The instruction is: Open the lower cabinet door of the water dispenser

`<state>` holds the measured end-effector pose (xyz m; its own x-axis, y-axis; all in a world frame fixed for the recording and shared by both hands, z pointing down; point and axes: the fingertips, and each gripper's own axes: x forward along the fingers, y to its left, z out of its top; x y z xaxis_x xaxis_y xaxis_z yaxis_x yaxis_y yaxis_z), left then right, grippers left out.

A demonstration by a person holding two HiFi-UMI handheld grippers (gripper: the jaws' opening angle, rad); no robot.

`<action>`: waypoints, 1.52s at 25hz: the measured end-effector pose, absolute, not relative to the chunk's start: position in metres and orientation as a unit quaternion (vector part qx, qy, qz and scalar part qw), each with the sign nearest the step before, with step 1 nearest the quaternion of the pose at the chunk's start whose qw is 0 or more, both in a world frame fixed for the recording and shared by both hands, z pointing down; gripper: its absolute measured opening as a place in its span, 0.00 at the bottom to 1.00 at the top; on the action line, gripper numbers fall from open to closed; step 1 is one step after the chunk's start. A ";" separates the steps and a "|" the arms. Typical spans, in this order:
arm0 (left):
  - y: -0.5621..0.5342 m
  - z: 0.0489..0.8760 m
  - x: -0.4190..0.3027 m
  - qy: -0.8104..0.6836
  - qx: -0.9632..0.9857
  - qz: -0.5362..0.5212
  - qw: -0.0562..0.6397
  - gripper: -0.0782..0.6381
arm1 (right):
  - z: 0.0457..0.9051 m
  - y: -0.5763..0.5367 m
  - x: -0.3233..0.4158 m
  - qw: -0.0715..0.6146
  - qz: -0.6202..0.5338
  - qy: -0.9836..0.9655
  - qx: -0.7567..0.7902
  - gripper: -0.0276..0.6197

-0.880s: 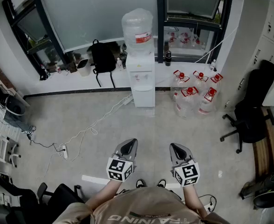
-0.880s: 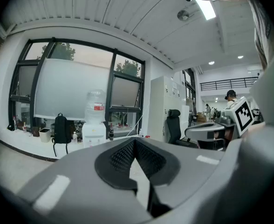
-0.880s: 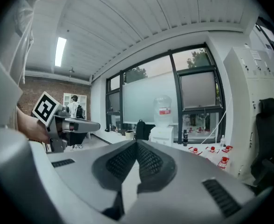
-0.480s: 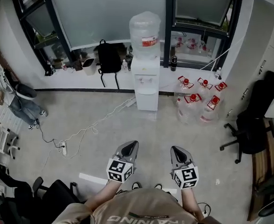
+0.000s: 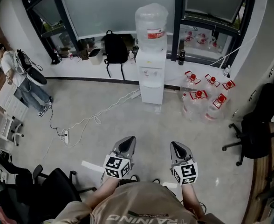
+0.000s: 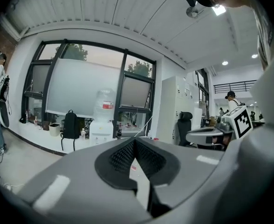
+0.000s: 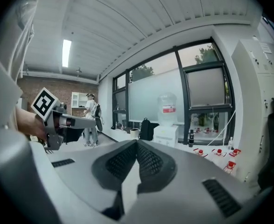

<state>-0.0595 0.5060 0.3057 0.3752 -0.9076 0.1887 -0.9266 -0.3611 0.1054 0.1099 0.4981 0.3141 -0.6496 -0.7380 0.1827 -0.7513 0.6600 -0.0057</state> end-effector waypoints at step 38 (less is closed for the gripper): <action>0.295 0.340 -0.125 -0.456 0.882 0.052 0.108 0.11 | 0.338 0.325 0.020 0.087 0.105 -0.872 0.469 0.05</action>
